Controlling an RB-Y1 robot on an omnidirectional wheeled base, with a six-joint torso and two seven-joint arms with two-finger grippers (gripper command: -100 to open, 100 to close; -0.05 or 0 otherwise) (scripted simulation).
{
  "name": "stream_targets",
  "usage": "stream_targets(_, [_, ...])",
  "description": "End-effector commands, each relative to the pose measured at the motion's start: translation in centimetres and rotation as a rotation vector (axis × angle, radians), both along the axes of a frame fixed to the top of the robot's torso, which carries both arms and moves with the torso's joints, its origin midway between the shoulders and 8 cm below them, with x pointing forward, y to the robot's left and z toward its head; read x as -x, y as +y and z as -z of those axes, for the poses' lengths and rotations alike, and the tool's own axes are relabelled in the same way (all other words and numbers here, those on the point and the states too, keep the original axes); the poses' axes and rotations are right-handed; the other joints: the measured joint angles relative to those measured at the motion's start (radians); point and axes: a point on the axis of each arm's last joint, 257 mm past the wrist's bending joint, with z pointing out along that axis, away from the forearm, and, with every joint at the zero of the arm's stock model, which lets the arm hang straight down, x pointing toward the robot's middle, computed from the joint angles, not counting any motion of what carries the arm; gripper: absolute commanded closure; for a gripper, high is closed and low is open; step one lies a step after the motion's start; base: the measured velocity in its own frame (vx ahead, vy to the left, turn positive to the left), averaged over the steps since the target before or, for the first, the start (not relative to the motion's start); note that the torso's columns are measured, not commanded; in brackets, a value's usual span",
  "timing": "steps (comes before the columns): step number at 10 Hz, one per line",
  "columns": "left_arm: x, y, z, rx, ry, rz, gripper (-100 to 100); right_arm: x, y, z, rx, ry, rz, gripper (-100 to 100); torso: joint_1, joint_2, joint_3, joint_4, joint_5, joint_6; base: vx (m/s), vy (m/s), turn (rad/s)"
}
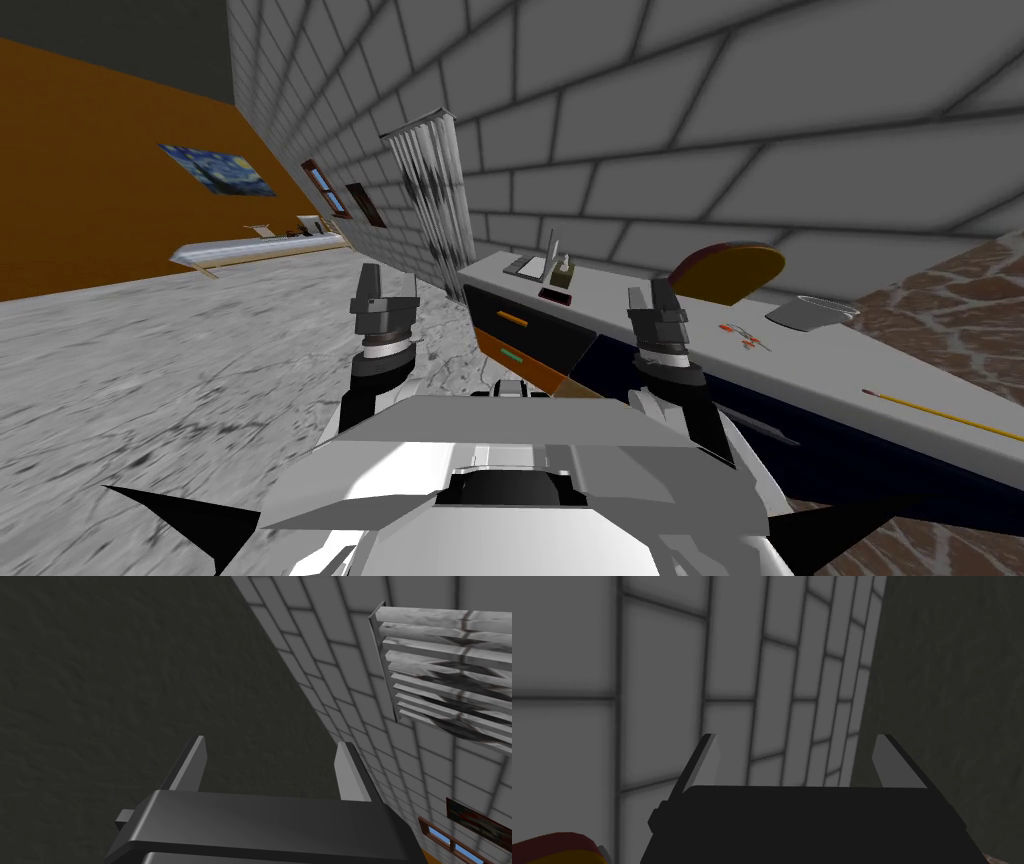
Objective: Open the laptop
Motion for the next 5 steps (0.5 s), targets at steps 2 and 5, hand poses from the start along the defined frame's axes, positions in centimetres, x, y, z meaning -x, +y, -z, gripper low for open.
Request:
stream_targets(2, [0.0, 0.0, 0.0, 0.000, 0.000, 0.000, 0, -0.4, -2.6, 2.3, 0.176, 0.134, 0.101, -100, 0.001, 0.000, 0.000, 0.000, 0.000, 0.000, 0.074, 0.113, 0.020])
stream_targets(5, [0.0, 0.0, 0.0, 0.000, 0.000, 0.000, 0, -0.6, -5.4, 4.2, 0.341, 0.245, 0.193, -100, 0.002, 0.001, 0.000, 0.000, 0.001, 0.000, 0.073, 0.142, 0.024])
